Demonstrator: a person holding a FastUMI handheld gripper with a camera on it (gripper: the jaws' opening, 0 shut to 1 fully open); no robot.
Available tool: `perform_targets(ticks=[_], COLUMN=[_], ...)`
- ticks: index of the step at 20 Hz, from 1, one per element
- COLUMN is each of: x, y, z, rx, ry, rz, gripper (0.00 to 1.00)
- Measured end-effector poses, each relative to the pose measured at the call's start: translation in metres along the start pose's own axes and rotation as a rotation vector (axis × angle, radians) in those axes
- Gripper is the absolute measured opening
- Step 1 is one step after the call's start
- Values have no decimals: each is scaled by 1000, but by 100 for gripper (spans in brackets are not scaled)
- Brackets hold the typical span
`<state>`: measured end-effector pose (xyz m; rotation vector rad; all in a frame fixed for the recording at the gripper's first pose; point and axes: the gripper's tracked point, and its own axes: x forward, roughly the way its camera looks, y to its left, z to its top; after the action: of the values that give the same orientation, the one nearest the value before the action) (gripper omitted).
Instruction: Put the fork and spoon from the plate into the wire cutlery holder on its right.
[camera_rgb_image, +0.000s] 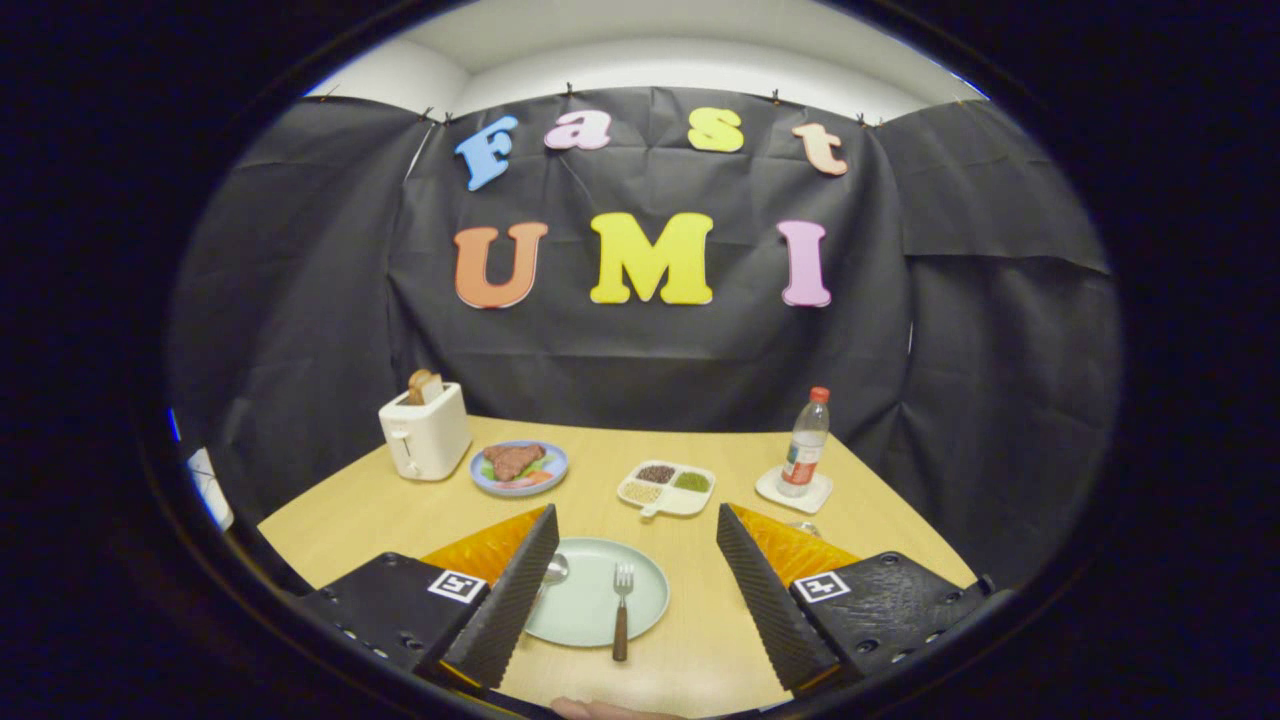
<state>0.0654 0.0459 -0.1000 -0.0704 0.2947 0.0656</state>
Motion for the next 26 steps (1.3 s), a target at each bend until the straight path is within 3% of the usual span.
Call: perform_targets(ticks=[7,13,17,23,26], x=[57,88,106,127,129], y=[11,33,32,28,30], z=[-72,-108,-134,-170,-173], rx=[-48,-76,-92,-20,-3], ry=[266,398,486,646,680], rz=[14,47,13,10,22], gripper=[96,96,96,96,87])
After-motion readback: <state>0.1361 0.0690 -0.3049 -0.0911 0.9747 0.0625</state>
